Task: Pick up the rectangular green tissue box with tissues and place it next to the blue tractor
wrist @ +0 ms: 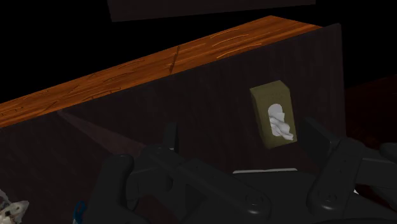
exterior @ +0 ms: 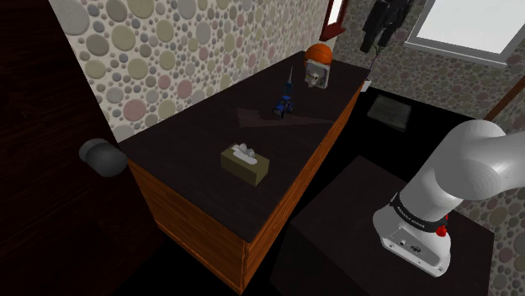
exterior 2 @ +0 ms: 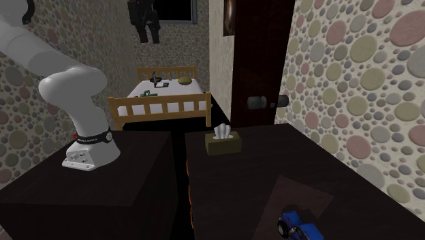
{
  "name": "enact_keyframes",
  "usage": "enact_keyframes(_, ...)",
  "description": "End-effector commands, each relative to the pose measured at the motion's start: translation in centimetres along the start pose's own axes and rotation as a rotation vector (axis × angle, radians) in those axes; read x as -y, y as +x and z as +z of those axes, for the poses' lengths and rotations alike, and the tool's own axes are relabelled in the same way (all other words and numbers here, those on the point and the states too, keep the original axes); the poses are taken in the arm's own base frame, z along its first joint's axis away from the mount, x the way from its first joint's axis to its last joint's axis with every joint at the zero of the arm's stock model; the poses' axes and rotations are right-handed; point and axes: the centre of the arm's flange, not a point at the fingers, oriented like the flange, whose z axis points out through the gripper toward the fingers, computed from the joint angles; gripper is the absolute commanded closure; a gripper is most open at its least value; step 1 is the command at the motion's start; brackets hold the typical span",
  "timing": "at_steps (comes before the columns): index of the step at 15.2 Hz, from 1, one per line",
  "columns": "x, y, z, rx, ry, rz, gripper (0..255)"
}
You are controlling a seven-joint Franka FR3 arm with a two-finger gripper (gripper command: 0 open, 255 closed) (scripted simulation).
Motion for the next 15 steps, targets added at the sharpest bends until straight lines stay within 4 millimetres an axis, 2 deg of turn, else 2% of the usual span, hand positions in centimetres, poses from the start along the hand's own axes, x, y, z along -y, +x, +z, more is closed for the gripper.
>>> enact_keyframes(1, 0.0, 0.0, 0.0, 0.000, 0.000, 0.000, 0)
enact_keyframes(8, 6.7, 5.7, 6.0, 0.067, -0.087, -0.011, 0)
enact_keyframes(15, 13.0, 10.9, 12.9, 0.133, -0.174, -0.022, 0)
